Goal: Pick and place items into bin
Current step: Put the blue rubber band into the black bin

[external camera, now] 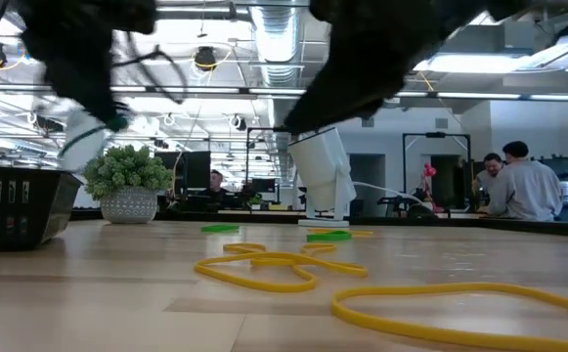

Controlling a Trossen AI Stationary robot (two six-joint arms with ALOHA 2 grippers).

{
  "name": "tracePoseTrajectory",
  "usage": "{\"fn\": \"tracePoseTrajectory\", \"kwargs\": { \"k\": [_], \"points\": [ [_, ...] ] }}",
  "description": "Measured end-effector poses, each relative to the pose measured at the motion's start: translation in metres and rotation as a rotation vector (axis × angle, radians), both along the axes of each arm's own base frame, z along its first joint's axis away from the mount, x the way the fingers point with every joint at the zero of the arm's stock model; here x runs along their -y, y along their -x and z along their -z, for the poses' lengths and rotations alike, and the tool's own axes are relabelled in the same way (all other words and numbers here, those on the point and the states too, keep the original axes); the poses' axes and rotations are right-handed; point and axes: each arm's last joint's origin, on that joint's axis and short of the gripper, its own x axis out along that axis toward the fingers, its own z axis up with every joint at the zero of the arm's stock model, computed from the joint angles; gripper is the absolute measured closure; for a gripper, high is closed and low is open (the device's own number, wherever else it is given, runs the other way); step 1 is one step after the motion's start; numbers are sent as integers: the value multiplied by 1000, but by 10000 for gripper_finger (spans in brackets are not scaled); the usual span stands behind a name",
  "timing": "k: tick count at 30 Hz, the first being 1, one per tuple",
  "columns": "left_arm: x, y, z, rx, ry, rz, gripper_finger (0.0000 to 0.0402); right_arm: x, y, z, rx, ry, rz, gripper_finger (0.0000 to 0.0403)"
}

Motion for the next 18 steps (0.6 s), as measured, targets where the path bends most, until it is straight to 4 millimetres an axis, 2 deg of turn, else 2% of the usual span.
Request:
{"fn": "tracePoseTrajectory", "kwargs": {
  "k": [4, 8, 13, 18],
  "points": [
    [15, 21, -9, -24, 129, -23, 401, -12, 13, 1, -74, -4, -13, 302],
    [28, 35, -9, -52, 139, 1, 402, -21, 21, 4, -122, -10, -17, 302],
    [30, 48, -3, -108, 67, -86, 401, -26, 24, 5, -130, -13, -24, 302],
    [28, 52, 8, -217, 39, -176, 401, -26, 24, 5, -129, -13, -24, 302]
  ]
}}
